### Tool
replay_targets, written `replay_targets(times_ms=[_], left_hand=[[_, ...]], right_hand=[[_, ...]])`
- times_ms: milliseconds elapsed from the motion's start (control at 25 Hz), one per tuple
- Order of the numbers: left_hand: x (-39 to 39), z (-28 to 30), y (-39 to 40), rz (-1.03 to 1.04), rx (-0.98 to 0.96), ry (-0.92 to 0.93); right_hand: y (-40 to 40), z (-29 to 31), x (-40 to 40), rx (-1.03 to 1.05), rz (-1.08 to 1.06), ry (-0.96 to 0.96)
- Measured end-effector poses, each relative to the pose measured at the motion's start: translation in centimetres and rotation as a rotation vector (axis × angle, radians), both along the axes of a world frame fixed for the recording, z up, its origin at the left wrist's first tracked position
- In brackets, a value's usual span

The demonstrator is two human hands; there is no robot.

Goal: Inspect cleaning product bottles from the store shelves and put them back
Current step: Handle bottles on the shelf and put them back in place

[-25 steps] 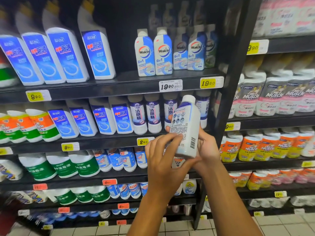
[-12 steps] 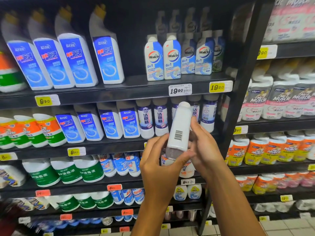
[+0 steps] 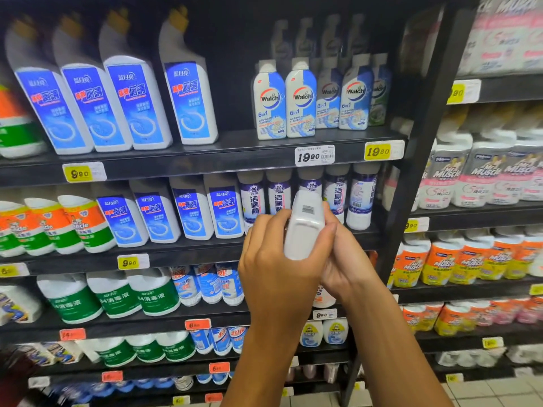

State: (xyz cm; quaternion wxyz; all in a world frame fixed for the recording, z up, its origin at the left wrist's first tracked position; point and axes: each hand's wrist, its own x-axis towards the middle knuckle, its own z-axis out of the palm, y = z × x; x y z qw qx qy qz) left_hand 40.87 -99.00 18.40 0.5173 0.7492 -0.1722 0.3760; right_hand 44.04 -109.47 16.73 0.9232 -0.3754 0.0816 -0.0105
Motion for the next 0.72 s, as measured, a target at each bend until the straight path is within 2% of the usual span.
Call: replay_targets(times_ms=[400,600,720], left_hand=[[-0.3,-1.2,-0.3,-0.145,0.000,0.119],[0.5,-1.1,-0.4,-0.194,-0.030,0.096],[0.8,-1.4,-0.3,-0.257,-0.165,0.099]], right_hand=[[-1.4,2.6,-1.0,-0.483,-0.248,-0.283],[-1.5,3.4,-1.4,-0.559,-0.250,-0.358],[-1.5,3.9,-1.6,-0.606,-0.266,-0.392]])
